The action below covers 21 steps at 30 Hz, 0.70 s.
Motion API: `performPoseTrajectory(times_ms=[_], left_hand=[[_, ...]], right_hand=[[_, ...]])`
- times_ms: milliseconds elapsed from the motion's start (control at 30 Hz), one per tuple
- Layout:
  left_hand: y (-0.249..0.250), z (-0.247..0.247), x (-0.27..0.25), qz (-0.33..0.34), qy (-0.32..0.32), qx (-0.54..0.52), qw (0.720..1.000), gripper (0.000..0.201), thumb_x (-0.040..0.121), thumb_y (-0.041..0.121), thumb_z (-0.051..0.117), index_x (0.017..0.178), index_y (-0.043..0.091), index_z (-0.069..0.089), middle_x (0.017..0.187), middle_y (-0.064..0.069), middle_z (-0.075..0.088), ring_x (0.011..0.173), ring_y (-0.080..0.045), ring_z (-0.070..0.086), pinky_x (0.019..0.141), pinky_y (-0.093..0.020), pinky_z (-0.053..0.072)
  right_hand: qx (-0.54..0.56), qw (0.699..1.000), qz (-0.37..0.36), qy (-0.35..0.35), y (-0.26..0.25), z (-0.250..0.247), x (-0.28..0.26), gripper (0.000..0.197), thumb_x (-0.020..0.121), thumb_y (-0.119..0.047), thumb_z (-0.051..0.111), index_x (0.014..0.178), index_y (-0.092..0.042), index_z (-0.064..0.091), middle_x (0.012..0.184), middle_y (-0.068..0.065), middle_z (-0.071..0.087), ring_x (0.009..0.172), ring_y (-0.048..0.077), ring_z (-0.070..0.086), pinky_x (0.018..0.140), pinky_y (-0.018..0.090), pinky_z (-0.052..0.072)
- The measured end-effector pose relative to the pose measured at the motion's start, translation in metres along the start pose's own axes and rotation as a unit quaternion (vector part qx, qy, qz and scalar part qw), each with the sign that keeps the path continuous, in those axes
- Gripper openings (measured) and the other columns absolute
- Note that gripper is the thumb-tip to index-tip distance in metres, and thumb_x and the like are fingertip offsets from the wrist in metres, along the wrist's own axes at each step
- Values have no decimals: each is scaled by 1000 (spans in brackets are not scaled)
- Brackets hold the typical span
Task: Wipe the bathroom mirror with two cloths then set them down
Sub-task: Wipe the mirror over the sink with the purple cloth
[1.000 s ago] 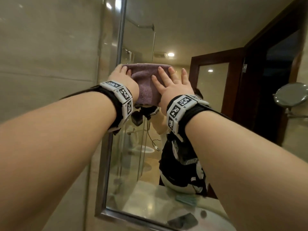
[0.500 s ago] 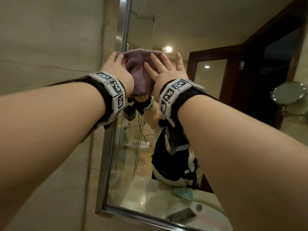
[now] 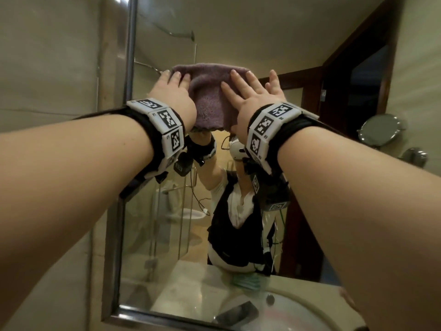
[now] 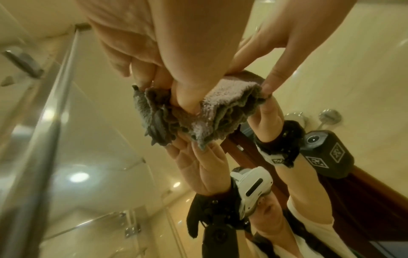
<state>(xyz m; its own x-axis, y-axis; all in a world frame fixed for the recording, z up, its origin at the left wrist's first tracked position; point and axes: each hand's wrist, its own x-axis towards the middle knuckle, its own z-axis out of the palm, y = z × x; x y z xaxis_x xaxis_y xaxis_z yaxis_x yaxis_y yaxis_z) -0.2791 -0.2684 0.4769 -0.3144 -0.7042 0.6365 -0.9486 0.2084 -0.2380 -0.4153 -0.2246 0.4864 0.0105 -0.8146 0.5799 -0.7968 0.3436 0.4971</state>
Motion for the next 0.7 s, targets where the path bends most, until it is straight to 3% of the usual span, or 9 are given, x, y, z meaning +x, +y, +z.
performPoseTrajectory(times_ms=[467,567,700], left_hand=[[126,-57,-11,62,53,-59,995,53,103,22,20,148,2,0,157,-11,0,144,-22,3,114,-27,0],[146,-58,-18,84,56,-51,994,58,102,26,29,148,2,3,157,-12,2,144,-24,6,115,-30,2],[150,-49,-24,149,114,11,982,66,95,33,46,148,5,19,154,-16,15,141,-28,19,114,-36,16]], right_hand=[[-1,996,81,-33,129,36,-62,101,81,-52,58,146,-33,-17,154,-4,-25,143,24,-16,111,51,-11],[10,996,83,-34,146,48,-80,101,80,-54,58,146,-34,-16,154,-4,-23,143,24,-16,111,51,-12],[53,995,85,-9,153,50,-100,82,85,-41,47,148,-35,-5,156,-7,-16,144,18,-12,114,50,-11]])
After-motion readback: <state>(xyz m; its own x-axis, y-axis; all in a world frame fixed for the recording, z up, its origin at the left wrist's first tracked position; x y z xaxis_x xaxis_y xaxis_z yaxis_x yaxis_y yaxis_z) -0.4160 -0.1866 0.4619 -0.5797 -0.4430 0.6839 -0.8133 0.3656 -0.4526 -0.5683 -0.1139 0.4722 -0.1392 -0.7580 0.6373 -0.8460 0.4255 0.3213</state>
